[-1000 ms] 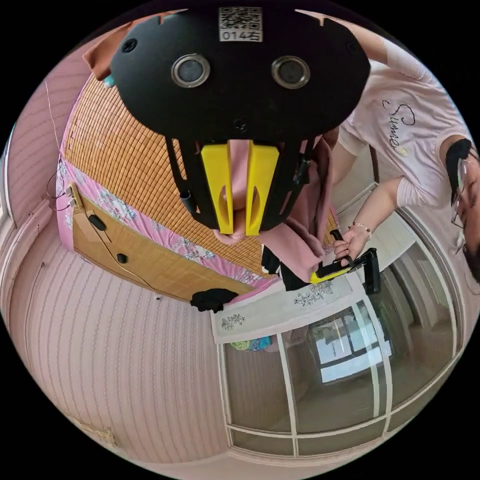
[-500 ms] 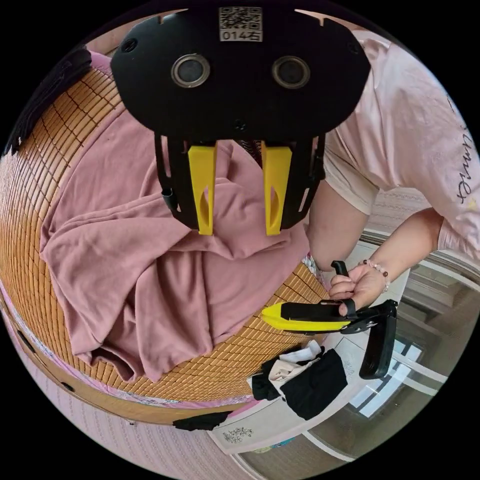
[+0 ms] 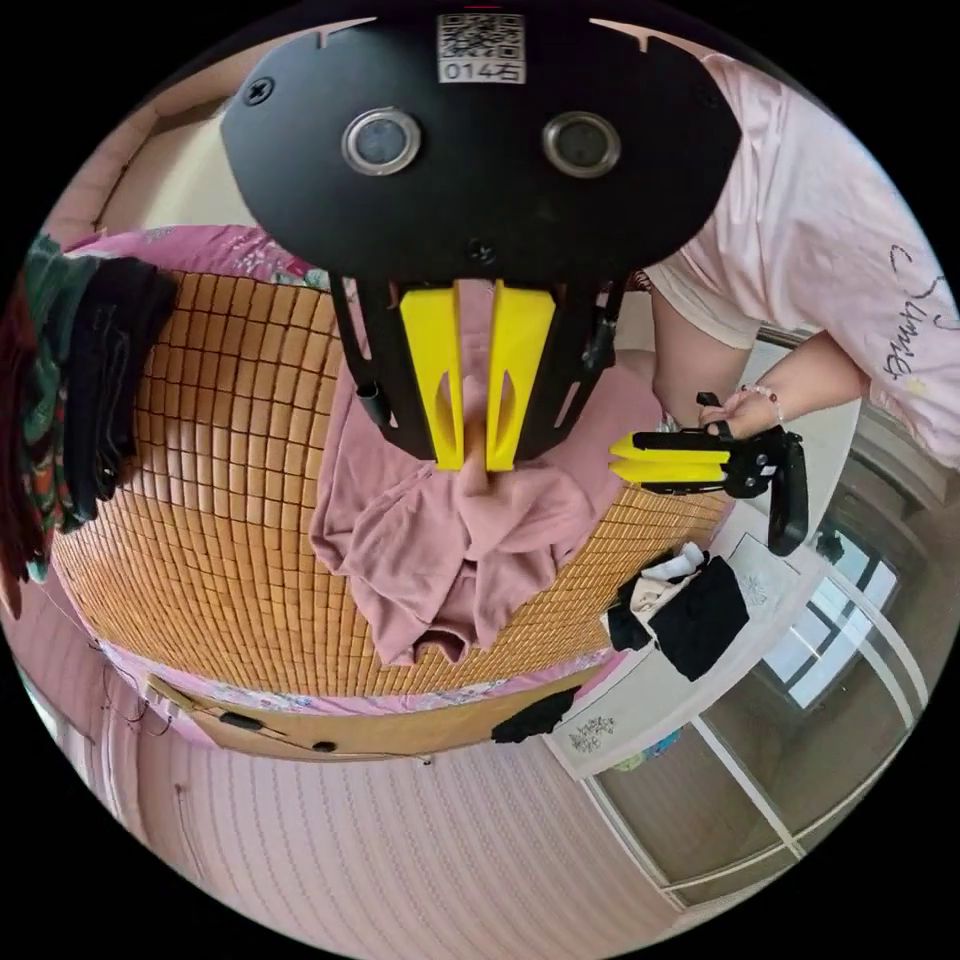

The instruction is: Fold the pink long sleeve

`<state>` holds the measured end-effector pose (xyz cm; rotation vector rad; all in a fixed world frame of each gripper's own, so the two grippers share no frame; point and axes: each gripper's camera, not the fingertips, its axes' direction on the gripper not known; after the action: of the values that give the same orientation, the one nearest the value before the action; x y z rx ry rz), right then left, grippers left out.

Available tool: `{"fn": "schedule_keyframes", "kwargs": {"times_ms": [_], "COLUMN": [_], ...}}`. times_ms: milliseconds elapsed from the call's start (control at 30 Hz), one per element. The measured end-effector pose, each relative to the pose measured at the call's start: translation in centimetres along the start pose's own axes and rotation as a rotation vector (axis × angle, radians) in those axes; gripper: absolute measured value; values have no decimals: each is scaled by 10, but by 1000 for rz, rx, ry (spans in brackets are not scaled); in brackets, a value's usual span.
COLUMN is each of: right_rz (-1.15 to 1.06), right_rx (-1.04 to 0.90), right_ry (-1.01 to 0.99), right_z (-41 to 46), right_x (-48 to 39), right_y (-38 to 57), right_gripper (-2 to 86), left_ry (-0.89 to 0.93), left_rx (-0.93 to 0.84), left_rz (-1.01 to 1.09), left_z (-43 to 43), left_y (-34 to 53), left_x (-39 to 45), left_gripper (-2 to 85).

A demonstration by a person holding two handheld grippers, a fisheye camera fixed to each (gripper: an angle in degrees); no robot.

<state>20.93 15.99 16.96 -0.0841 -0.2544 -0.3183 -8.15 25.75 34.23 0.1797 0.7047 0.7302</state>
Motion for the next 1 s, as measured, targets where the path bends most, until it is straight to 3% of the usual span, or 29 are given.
{"fn": "schedule_keyframes", "kwargs": {"times_ms": [100,267,400,533,667,833,1000], "right_rz": [82,117,131,144,59,-80,-207], "right_rx": [79,78,16,-4,-27,-113,-168], "right_ry": [195,334,446,438,340,235,133], "right_z": [-44,-69,-58,-49,-26,36,97], "right_x": [30,52,63,62,43,8,-29], "right_y": [3,-7,-24,-42,-64,-115,-176], "right_gripper": [32,43,48,70,104,124,124], "left_ry": [114,-19,-14,-25,-309,-726,-815], "left_rx": [-105,-314,-234,56,286,276,400], "left_rz": [92,227,172,-95,-515,-914,-724], "left_z": [47,115,90,-13,-134,-219,-233], "left_y": [-34,-67,-67,-31,56,137,110], "left_x": [25,46,18,-57,-155,-224,-215], "left_gripper": [88,73,-1,-9,-9,-8,-8]}}
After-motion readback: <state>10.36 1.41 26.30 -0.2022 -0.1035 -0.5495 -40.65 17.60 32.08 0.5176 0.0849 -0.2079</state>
